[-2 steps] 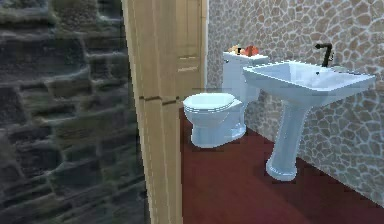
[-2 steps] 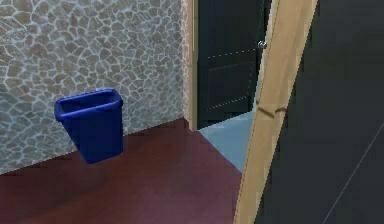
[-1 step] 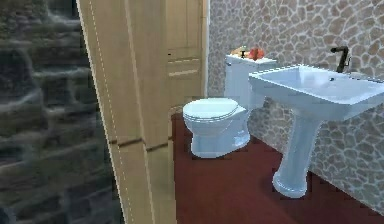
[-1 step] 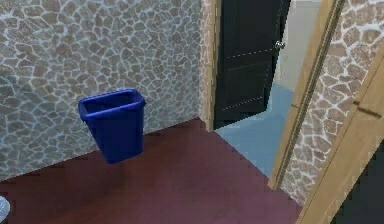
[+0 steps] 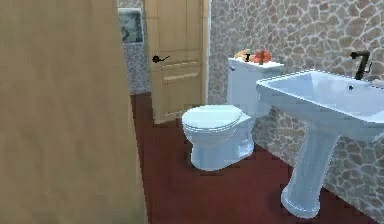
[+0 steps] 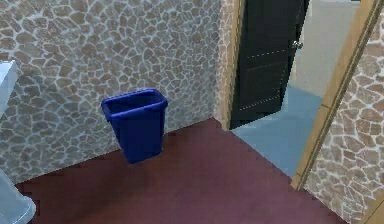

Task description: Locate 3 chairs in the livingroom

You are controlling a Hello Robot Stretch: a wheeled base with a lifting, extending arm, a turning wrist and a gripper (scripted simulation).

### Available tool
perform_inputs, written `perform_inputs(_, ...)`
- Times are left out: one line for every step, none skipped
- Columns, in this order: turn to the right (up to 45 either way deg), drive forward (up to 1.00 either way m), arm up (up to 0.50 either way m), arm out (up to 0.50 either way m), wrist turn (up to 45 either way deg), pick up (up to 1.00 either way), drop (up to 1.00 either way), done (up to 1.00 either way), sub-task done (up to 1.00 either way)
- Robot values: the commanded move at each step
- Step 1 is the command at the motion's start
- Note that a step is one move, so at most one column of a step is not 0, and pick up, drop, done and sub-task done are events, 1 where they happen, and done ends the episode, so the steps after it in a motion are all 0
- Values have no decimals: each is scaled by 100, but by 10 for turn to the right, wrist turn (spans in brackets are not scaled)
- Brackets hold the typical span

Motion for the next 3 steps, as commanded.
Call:
perform_inputs(450,0,0,0,0,0,0,0,0)
perform_inputs(120,0,0,0,0,0,0,0,0)
perform_inputs(30,0,0,0,0,0,0,0,0)
